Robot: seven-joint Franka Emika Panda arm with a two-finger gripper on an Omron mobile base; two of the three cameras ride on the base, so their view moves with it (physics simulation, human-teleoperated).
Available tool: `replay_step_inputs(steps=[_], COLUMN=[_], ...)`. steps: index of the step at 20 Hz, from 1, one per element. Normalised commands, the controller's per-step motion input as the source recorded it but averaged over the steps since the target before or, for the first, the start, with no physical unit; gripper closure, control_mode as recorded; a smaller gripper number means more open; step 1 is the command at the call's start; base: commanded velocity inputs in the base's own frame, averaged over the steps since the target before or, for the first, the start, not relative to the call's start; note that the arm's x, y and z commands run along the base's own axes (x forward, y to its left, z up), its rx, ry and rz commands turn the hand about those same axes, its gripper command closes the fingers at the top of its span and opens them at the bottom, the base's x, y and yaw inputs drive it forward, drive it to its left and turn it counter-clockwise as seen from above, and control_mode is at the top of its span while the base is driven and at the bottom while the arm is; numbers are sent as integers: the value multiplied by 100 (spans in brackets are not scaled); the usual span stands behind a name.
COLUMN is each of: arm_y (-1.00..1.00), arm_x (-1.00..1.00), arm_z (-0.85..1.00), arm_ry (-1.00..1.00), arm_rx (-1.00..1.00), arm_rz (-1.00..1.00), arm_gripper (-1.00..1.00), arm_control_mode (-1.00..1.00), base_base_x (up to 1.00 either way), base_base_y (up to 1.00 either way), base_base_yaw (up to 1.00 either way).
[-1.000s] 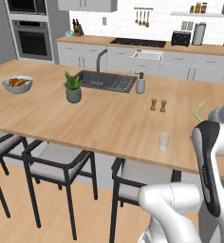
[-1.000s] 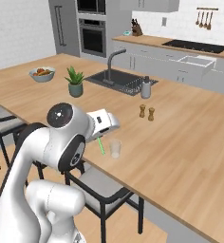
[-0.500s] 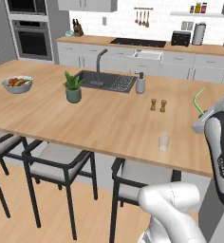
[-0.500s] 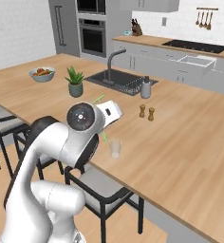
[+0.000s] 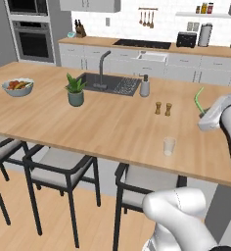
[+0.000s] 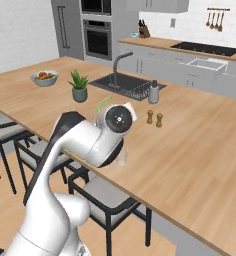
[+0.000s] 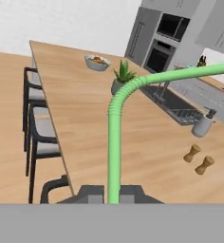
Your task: Take a straw from the drawer in front and place it inside the glass cup on the dining counter.
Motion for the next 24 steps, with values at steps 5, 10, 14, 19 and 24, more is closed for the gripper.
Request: replay_step_inputs(steps=[5, 10, 14, 19, 24], arm_y=[7, 7, 5, 1, 0], arm_x=[12, -3, 0, 0, 0], arm_z=[0, 0, 0, 0, 0], arm_ry=[0, -2, 0, 0, -2], arm_rx=[9, 1, 1, 0, 1], arm_rz=[21, 16, 11, 7, 9], arm_gripper=[100, 100, 100, 100, 100], arm_control_mode=[-100, -100, -100, -100, -100], base_base_x=[0, 0, 0, 0, 0], base_base_y=[0, 0, 0, 0, 0], base_base_yaw=[0, 0, 0, 0, 0])
